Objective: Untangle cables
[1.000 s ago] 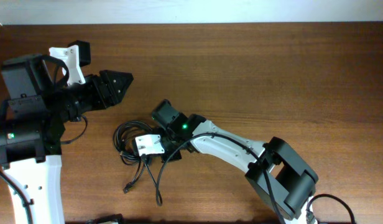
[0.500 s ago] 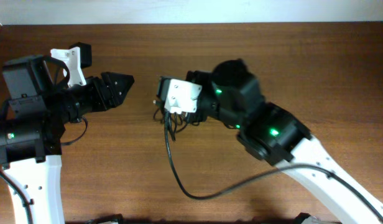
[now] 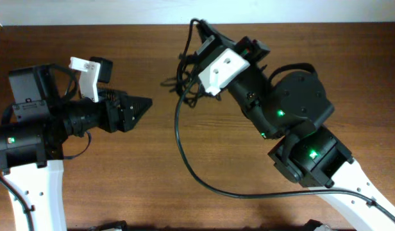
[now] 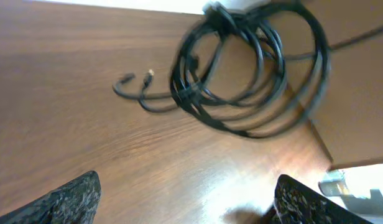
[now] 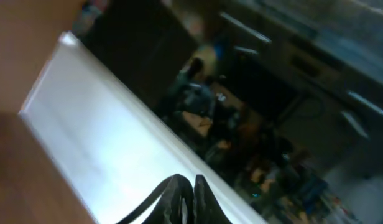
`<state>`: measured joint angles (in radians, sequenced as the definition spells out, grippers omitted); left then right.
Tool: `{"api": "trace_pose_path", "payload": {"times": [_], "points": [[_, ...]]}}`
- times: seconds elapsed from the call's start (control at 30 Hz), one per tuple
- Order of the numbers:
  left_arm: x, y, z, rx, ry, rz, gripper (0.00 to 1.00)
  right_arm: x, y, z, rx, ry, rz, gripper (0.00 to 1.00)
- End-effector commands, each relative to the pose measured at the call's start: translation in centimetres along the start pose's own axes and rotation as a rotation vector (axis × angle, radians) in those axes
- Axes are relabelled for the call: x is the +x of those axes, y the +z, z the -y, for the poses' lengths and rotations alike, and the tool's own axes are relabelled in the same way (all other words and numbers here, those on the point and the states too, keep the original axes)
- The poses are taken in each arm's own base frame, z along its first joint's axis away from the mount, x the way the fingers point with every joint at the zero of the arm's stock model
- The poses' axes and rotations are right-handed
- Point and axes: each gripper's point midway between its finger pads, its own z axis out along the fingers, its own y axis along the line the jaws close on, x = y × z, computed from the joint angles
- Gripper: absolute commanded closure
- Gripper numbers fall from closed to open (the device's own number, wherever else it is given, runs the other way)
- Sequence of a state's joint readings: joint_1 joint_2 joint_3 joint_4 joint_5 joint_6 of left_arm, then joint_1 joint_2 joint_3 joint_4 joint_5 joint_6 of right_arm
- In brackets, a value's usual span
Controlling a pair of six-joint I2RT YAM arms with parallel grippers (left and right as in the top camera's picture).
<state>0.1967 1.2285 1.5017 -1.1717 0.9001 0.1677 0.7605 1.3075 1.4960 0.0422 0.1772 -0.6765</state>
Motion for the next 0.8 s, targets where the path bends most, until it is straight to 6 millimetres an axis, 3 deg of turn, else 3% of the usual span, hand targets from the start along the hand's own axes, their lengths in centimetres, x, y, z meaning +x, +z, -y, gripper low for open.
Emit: {"api": "trace_pose_path", "payload": {"times": [0.0, 0.1, 0.2, 0.3, 0.47, 0.63, 0.73, 0.77], "points": [[0.1, 0.0, 3.2, 0.149, 0.159, 0.014, 0.11, 0.0, -0.7, 3.9, 0.175, 0.05, -0.046, 0.96], [1.0, 1.3, 5.8, 0.232, 0.308, -0.025, 0.11, 2.5, -1.1, 5.8, 0.338, 0.304, -0.136, 0.96], [1.8, 2.1, 7.6, 0.288, 0.456, -0.045, 0.07, 3.0, -1.2, 5.9, 0.37, 0.423, -0.134, 0.96], [1.8, 2.7, 8.0, 0.285, 0.541, -0.046, 0.06, 2.6, -1.2, 4.6, 0.346, 0.532, -0.125, 0.96], [0.8, 2.8, 8.0, 0.272, 0.588, -0.01, 0.03, 0.9, -1.0, 0.0, 0.188, 0.688, -0.111, 0.96], [0.8, 2.9, 7.9, 0.271, 0.589, -0.009, 0.02, -0.7, -1.2, -1.4, 0.142, 0.769, -0.076, 0.96], [0.8, 3.2, 7.5, 0.266, 0.58, -0.019, 0.06, -1.9, -1.2, -0.5, 0.158, 0.797, -0.015, 0.96], [0.8, 3.5, 7.3, 0.267, 0.573, -0.025, 0.25, -2.4, -1.2, -0.1, 0.162, 0.807, 0.008, 0.96]]}}
